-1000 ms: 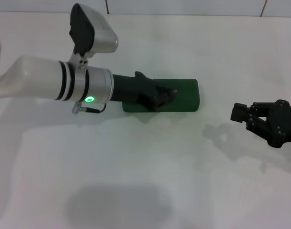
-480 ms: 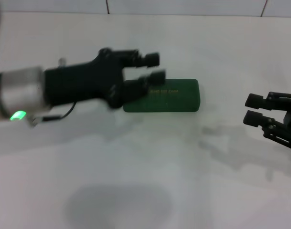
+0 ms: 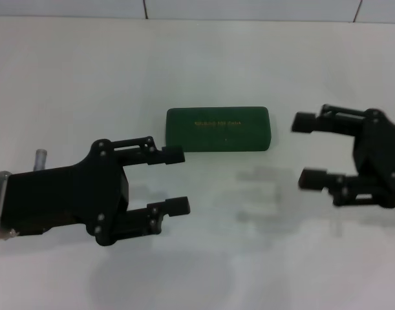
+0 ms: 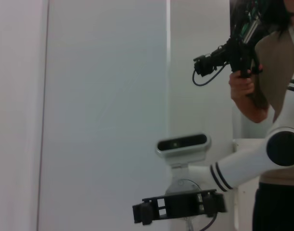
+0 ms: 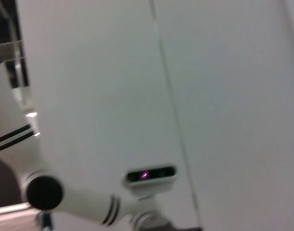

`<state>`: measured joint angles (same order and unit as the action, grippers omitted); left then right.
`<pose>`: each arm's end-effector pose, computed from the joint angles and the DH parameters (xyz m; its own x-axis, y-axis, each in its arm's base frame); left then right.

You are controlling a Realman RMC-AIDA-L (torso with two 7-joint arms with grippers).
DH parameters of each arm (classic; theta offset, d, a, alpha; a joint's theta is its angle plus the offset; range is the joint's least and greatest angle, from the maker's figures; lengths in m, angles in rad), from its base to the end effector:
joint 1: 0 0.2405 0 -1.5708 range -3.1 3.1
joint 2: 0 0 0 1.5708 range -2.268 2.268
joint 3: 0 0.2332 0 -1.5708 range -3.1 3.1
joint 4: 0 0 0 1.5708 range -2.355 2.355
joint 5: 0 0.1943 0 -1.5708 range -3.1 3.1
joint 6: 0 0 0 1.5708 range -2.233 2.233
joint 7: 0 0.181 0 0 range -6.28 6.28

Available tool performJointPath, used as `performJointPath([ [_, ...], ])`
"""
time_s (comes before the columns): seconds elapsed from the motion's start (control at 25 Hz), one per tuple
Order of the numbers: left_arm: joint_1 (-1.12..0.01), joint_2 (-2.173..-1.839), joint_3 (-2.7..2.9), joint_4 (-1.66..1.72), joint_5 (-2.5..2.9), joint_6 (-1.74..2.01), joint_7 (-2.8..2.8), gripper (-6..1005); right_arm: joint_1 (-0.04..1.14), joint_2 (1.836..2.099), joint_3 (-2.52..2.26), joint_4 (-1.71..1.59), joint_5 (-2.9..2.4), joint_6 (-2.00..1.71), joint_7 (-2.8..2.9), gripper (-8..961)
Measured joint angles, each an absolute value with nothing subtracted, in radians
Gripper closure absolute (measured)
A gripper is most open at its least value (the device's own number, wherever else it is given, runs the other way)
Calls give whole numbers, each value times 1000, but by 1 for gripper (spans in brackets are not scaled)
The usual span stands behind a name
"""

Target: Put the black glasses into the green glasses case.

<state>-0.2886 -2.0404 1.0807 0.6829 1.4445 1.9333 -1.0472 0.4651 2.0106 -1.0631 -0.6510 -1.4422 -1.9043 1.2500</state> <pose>-0.1828 0.2275 0.0047 0.6308 -0.0013 0.7759 0.0802 -0.9945 -0.0669 0.1508 0.2650 0.0107 0.6384 -0.1029 -0.7628 -0.0862 -0.9943 0.0620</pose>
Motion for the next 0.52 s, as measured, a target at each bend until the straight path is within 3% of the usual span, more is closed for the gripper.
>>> performJointPath([
  [0.24,-307,-2027,1076,681,1494,1933,-1102,394,509,2015,-1121,-647,-1484,-1919,1259,119],
  [0.52,-312,-2026,1074,681,1497,1929,-1094,394,508,2022,-1153,-647,-1484,-1911,1254,94],
])
